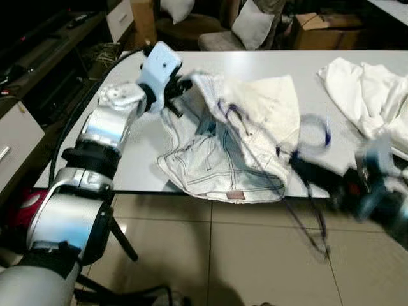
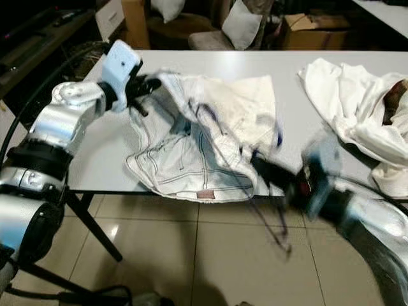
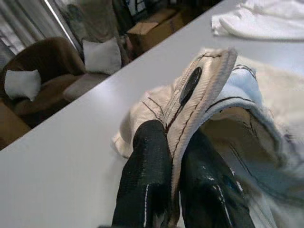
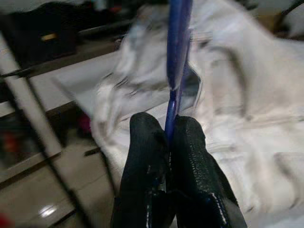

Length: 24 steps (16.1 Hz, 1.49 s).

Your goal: Hang hanger

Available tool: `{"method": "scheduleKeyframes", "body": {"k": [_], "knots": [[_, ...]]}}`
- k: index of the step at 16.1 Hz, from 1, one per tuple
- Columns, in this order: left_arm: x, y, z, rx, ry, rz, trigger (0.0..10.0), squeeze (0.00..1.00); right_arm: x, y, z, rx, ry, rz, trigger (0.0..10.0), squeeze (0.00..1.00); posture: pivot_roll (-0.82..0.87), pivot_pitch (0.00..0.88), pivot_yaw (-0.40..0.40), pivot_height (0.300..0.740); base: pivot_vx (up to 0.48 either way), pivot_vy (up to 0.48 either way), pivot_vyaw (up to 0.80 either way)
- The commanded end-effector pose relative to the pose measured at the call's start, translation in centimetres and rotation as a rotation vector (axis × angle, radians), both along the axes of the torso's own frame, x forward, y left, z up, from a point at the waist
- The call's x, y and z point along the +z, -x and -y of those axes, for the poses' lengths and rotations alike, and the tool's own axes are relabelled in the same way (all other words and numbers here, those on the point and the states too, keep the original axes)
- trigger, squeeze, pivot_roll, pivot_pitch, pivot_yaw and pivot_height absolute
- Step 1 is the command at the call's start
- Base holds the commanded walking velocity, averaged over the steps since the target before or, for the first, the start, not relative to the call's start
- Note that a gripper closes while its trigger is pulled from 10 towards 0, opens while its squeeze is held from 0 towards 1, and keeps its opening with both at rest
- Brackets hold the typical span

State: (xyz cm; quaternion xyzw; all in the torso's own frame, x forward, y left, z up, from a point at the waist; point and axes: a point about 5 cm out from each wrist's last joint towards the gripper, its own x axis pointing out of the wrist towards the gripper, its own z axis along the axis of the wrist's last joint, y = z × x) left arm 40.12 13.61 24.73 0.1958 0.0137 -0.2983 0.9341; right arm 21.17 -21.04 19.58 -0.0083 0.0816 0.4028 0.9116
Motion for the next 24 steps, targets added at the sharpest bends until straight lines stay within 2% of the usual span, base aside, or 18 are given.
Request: {"method": "scheduleKeyframes", "body": {"k": [1,4,6,7,9,10,11,12,14,15,16,17,18,19,20,21,22,24], "knots": [[1.0,-0.3,-0.2,0.026,0.03,0.024,0.0,0.0,1.0,0.7,-0.4,0.061,-0.027,0.007,10.0,0.0,-0.09,0.0,0.089,0.74,0.0,0.0,0.0],[1.4,0.0,0.3,-0.011,0.028,0.043,0.0,0.0,-0.2,1.6,-0.6,0.091,0.007,-0.072,10.0,0.0,-0.1,0.0,0.097,0.74,0.0,0.0,0.0],[1.8,0.6,0.9,-0.068,-0.005,0.05,0.0,0.0,-1.3,1.0,-1.0,0.051,0.022,-0.111,10.0,0.0,-0.09,0.0,0.075,0.74,0.0,0.0,0.0],[1.9,0.9,1.0,-0.098,-0.044,0.051,0.0,0.0,-1.9,0.0,-1.1,-0.005,0.046,-0.129,10.0,0.0,-0.08,0.0,0.063,0.74,0.0,0.0,0.0],[1.8,1.6,1.3,-0.147,-0.066,0.033,0.0,0.0,-2.6,-1.9,-0.9,-0.122,0.045,-0.143,10.0,0.0,-0.07,0.0,0.059,0.74,0.0,0.0,0.0],[1.2,2.4,1.6,-0.188,-0.115,0.007,0.0,0.0,-3.4,-3.6,-0.8,-0.23,0.019,-0.157,10.0,0.0,-0.06,0.0,0.061,0.74,0.0,0.0,0.0],[0.8,2.6,1.6,-0.195,-0.137,-0.002,0.0,0.0,-3.6,-4.3,-0.9,-0.266,0.013,-0.149,10.0,0.0,-0.06,0.0,0.062,0.74,0.0,0.0,0.0],[-0.3,3.0,1.4,-0.187,-0.165,-0.026,0.0,0.0,-3.6,-5.6,-1.0,-0.342,-0.007,-0.106,10.0,0.0,-0.05,0.0,0.058,0.74,0.0,0.0,0.0],[-1.4,2.7,-0.1,-0.098,-0.259,-0.011,0.0,0.0,-2.0,-6.8,-0.6,-0.43,-0.07,-0.005,10.0,0.0,-0.04,0.0,0.05,0.74,0.0,0.0,0.0],[-1.7,2.6,-1.0,-0.034,-0.256,-0.007,0.0,0.0,-0.5,-7.2,-0.2,-0.473,-0.139,0.064,10.0,0.0,-0.05,0.0,0.059,0.74,0.0,0.0,0.0],[-1.8,2.6,-1.4,-0.011,-0.251,-0.006,0.0,0.0,0.1,-7.4,0.1,-0.497,-0.167,0.094,10.0,0.0,-0.05,0.0,0.061,0.74,0.0,0.0,0.0],[-2.0,2.7,-1.7,0.017,-0.244,-0.005,0.0,0.0,1.5,-7.7,1.0,-0.555,-0.234,0.16,10.0,0.0,-0.06,0.0,0.065,0.74,0.0,0.0,0.0],[-2.4,2.8,-1.8,0.025,-0.265,-0.001,0.0,0.0,1.7,-7.8,1.6,-0.592,-0.273,0.169,10.0,0.0,-0.06,0.0,0.065,0.74,0.0,0.0,0.0],[-3.1,2.9,-1.7,0.025,-0.288,-0.005,0.0,0.0,0.8,-7.7,1.3,-0.586,-0.237,0.136,10.0,0.0,-0.06,0.0,0.068,0.74,0.0,0.0,0.0],[-3.9,3.1,-1.2,0.016,-0.266,-0.014,0.0,0.0,-0.3,-7.4,0.4,-0.547,-0.193,0.101,10.0,0.0,-0.07,0.0,0.073,0.74,0.0,0.0,0.0],[-4.2,3.2,-0.9,0.011,-0.247,-0.018,0.0,0.0,-0.7,-7.1,-0.2,-0.52,-0.192,0.08,10.0,0.0,-0.07,0.0,0.077,0.74,0.0,0.0,0.0],[-4.8,3.3,-0.4,0.017,-0.189,-0.028,0.0,0.0,-1.7,-6.6,-1.3,-0.472,-0.195,0.039,10.0,0.0,-0.08,0.0,0.083,0.74,0.0,0.0,0.0],[-5.5,3.8,-0.1,0.035,-0.079,-0.06,0.0,0.0,-3.0,-6.0,-2.0,-0.458,-0.206,-0.018,10.0,0.0,-0.09,0.0,0.093,0.74,0.0,0.0,0.0]]}}
